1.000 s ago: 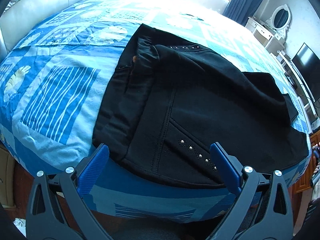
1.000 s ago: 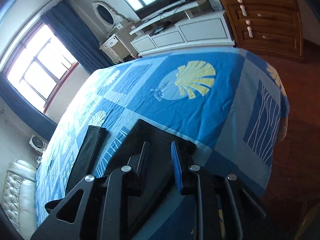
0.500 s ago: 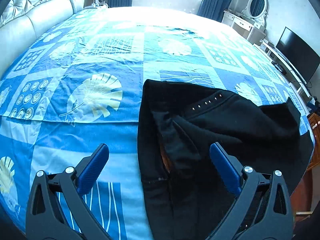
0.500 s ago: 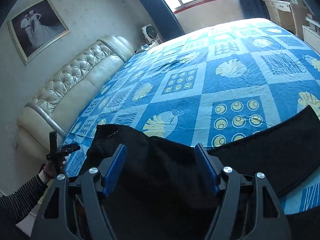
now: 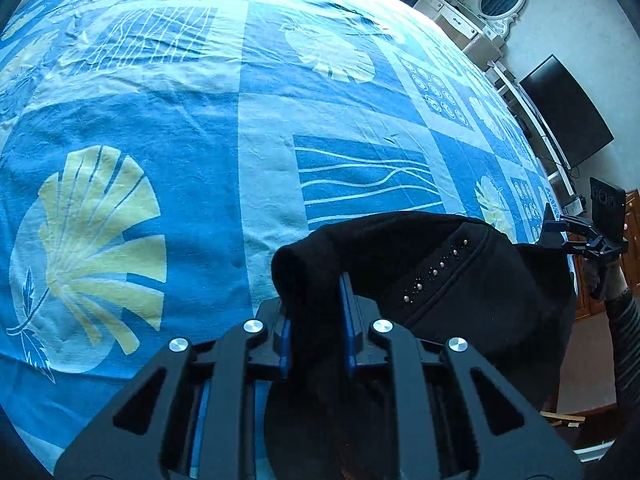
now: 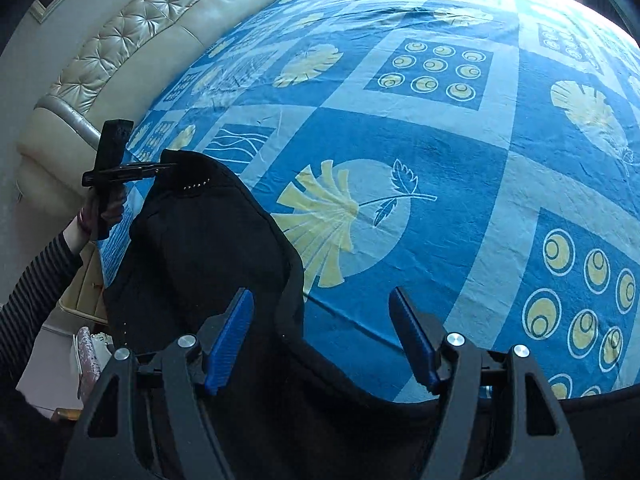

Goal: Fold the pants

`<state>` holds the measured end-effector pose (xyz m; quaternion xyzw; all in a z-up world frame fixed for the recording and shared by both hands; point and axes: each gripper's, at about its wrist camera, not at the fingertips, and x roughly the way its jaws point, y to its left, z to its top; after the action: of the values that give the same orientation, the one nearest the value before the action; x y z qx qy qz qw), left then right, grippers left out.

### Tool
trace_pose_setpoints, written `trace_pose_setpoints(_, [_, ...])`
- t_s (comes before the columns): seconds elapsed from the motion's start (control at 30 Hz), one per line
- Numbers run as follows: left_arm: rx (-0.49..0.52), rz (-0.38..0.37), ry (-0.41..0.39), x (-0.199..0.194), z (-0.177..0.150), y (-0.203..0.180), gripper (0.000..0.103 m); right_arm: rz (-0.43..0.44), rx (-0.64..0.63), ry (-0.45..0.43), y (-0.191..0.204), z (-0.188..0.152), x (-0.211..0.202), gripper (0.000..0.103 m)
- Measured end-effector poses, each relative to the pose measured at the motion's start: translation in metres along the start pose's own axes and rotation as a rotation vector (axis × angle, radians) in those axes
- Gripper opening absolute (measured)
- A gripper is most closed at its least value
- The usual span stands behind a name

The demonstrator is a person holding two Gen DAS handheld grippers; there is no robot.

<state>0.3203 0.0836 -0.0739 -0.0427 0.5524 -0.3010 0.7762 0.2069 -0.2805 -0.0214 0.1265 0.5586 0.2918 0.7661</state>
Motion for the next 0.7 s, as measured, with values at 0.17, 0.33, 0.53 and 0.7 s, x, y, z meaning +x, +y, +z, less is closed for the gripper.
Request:
trace_pose_setpoints(0.17, [0.0,-0.008,-0.012,-0.007,0.002,0.0,0.007,0.029,-0.009,0.1,0.008,0.001,0.015,0.07])
trace_pose_setpoints(0.33, [0.002,0.013,-0.01,-0.014,0.004,-0.002,0.007,-0.062,-0.02,0.215,0.012,0.006,0.031,0.027])
trace_pose_setpoints(0.53, [0.018,0.008,-0.075,-0.043,0.004,-0.016,0.006,-0.175,-0.123,0.068,0.047,-0.003,-0.011,0.01])
trace_pose_setpoints(0.7, [0.037,-0.03,-0.154,-0.094,-0.017,-0.033,0.006,-0.284,-0.235,-0.061,0.099,-0.043,-0.051,0.01])
